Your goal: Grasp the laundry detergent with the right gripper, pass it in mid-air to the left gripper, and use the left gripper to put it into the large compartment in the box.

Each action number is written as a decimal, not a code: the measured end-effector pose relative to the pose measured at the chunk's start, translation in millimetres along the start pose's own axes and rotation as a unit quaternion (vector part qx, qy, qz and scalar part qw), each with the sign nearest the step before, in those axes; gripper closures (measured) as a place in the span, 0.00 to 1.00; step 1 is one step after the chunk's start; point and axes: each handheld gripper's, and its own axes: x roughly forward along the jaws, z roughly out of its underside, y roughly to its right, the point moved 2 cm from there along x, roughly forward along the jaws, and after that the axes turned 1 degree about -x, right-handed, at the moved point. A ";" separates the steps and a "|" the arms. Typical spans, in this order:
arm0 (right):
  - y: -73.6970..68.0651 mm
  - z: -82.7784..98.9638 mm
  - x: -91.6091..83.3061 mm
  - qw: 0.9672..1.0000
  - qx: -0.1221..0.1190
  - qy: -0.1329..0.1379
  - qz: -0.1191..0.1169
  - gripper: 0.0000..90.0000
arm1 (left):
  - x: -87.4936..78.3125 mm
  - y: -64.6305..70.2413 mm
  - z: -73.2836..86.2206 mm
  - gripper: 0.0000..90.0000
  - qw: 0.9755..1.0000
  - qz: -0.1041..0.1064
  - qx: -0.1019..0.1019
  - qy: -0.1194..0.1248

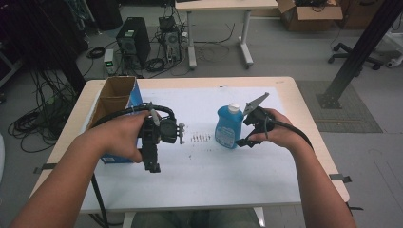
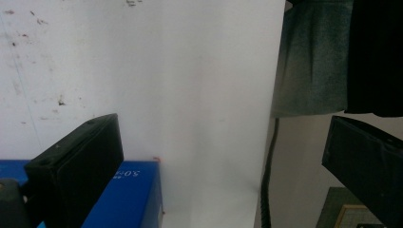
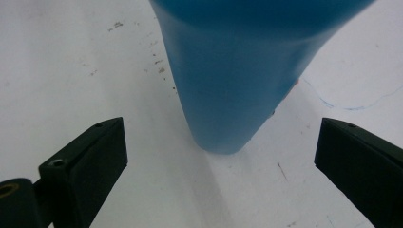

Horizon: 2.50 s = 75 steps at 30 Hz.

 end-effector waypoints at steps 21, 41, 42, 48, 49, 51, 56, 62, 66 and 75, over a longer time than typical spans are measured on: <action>-1.2 -0.6 12.1 0.997 0.017 0.068 0.028 0.03 | -1.1 6.5 1.8 0.00 1.000 -0.001 0.003 0.001; -0.5 2.5 23.9 0.990 0.037 0.125 0.048 0.03 | 2.3 7.7 2.9 0.00 1.000 0.001 0.006 0.004; -1.0 2.8 24.5 0.990 0.038 0.127 0.050 0.02 | 2.4 7.8 2.7 0.00 1.000 0.001 0.007 0.004; -1.8 4.8 26.6 0.987 0.042 0.145 0.058 0.02 | 1.9 8.1 1.1 0.00 1.000 0.000 0.008 0.004; -1.9 5.2 26.6 0.986 0.042 0.149 0.059 0.02 | 2.0 8.3 0.9 0.00 1.000 0.000 0.008 0.007; -1.6 6.0 26.7 0.985 0.042 0.158 0.062 0.02 | 1.6 8.4 0.2 0.00 1.000 -0.001 0.009 0.004; -1.6 7.1 28.6 0.982 0.046 0.173 0.067 0.02 | -0.5 8.9 -0.9 0.00 1.000 -0.003 0.011 0.006; -1.4 6.9 32.6 0.979 0.051 0.186 0.072 0.02 | -1.5 9.2 -1.7 0.00 1.000 -0.004 0.011 0.004; -1.8 6.7 34.7 0.976 0.054 0.195 0.075 0.02 | -1.8 9.0 -1.3 0.00 1.000 -0.004 0.009 0.004; -3.2 6.2 38.8 0.975 0.059 0.200 0.077 0.02 | -0.5 8.6 -1.4 0.00 1.000 -0.004 0.009 0.004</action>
